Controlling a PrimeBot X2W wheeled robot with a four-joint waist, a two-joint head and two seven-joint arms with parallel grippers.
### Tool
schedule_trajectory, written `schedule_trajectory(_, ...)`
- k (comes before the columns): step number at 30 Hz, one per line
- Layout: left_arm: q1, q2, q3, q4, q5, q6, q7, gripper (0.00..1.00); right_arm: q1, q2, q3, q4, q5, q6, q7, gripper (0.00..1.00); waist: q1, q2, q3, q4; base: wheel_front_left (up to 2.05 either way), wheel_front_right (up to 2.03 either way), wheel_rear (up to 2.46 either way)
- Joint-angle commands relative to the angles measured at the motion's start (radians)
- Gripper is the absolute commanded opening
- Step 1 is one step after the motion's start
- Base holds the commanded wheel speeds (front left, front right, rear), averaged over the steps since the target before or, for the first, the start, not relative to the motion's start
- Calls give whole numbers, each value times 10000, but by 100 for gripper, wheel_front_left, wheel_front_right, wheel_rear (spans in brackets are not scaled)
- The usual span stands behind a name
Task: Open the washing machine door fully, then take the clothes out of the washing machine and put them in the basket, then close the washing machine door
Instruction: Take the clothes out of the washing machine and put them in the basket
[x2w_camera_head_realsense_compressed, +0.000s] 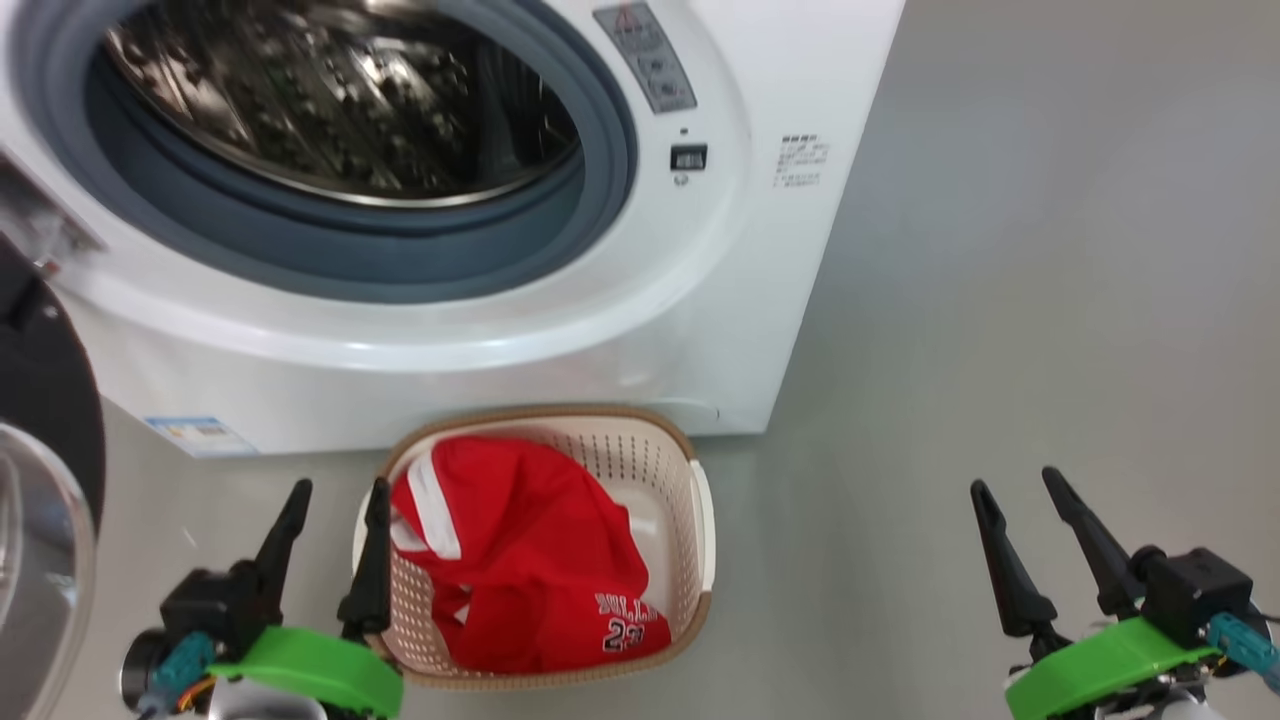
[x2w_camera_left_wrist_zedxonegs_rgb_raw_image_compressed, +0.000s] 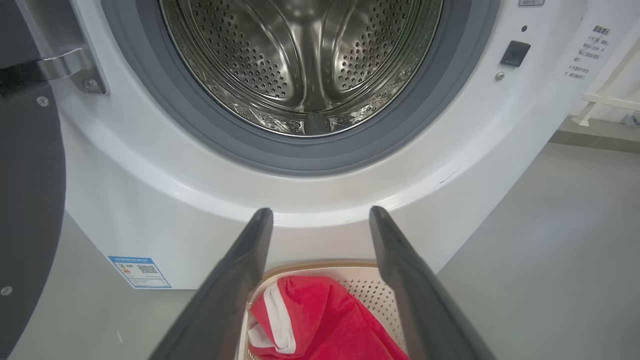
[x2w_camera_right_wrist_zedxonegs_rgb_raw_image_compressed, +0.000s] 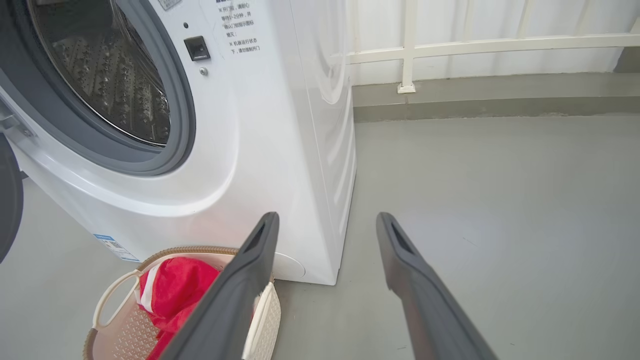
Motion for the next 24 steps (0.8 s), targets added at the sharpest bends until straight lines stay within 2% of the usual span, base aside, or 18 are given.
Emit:
schedule_trajectory(1,170,192,396,-419,151,-54,-80,100,120,-117,195,-196,49,48,-65,100,0,0,-474,46,0,0,0)
schedule_trajectory(24,2467,44,1216,-2856,460,-54,-80,100,1239,-133,-226,-375,30,48,-65,100,0,0,-1362,29,0,0,0)
